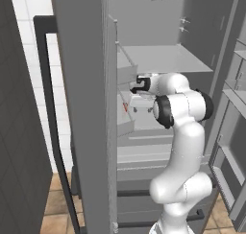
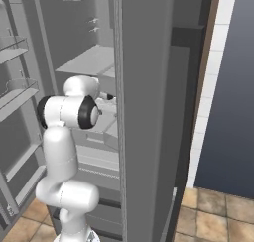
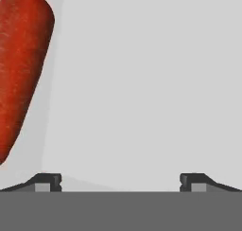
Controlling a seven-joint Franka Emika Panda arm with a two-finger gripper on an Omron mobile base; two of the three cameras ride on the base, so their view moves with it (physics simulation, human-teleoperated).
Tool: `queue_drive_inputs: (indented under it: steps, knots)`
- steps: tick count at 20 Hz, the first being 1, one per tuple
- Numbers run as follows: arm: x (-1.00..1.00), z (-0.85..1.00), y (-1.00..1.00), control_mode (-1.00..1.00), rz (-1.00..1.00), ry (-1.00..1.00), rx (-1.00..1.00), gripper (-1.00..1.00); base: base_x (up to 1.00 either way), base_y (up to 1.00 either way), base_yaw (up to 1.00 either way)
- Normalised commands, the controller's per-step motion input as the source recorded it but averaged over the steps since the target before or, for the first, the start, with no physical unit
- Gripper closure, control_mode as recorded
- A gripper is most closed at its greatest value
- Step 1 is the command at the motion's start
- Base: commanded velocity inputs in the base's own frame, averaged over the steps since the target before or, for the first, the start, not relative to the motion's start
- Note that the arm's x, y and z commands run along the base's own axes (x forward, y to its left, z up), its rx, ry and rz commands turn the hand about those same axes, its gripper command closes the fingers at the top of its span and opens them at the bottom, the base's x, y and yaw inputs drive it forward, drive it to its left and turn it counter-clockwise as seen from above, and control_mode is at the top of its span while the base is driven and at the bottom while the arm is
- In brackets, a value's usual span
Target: Place one carrot and one fish in each tupperware on the nearby counter, to pack two identical lunches.
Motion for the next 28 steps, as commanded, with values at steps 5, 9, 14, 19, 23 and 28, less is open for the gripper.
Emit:
queue_drive_inputs:
  steps: [5,9,14,19,23,28]
  knots:
    - [0.0,0.17,0.31,-1.0,0.0,-0.15,0.0,-1.0,0.0,0.0,0.0]
    - [0.0,0.04,0.25,-1.0,0.0,-0.15,0.0,-1.0,0.0,0.0,0.0]
    - [0.01,0.0,0.3,-1.0,0.0,-0.12,0.0,-1.0,0.0,0.0,0.0]
    - [0.09,0.01,0.25,-1.0,0.0,-0.07,0.0,-1.0,0.0,0.0,0.0]
    - [0.18,0.02,0.23,-1.0,0.0,-0.05,0.0,-1.0,0.0,0.0,0.0]
    - [0.3,-0.01,0.18,-1.0,0.0,-0.03,0.0,-1.0,0.0,0.0,0.0]
